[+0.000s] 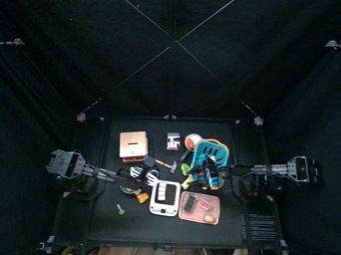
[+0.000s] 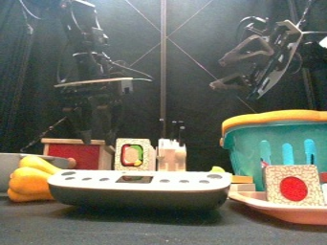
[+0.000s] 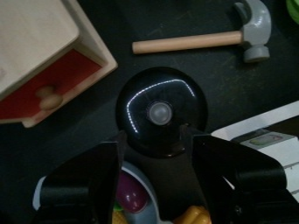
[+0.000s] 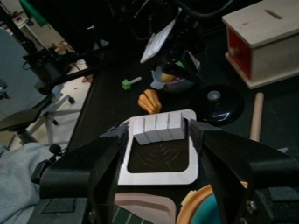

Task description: Grab pot lid

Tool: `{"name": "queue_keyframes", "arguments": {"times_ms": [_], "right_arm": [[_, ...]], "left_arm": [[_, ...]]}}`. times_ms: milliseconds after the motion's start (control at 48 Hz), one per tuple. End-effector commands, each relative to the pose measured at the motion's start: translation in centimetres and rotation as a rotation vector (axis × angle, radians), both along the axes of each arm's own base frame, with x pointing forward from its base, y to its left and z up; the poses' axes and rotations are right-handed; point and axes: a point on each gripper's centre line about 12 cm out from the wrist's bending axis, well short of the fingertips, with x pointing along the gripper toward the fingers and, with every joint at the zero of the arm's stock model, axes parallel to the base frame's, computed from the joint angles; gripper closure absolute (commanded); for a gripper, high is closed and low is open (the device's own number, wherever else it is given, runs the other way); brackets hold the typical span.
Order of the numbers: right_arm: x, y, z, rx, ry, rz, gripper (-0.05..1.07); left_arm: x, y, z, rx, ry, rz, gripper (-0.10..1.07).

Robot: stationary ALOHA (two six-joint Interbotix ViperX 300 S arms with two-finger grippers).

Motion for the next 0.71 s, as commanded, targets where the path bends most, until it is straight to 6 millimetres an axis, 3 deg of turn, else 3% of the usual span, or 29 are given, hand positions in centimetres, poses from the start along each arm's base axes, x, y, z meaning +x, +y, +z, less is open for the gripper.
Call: {"name": "queue_keyframes", "arguments": {"times_ms": [0, 312, 688], "right_arm": [[0.3, -0.1, 1.0, -0.002, -0.031, -0.001, 0.12], [0.4, -0.1, 1.2, 0.002, -0.037, -0.003, 0.12], [0.3, -0.1, 1.0, -0.006, -0.030, 0.001, 0.12]], "left_arm": [[0.2, 0.6, 1.1, -0.020, -0.074, -0.052, 0.10], [-0.2, 2.1, 0.5, -0.028, -0.073, -0.080, 0.10], [-0.2, 2.9, -2.4, -0.068, -0.063, -0.097, 0.10]]}}
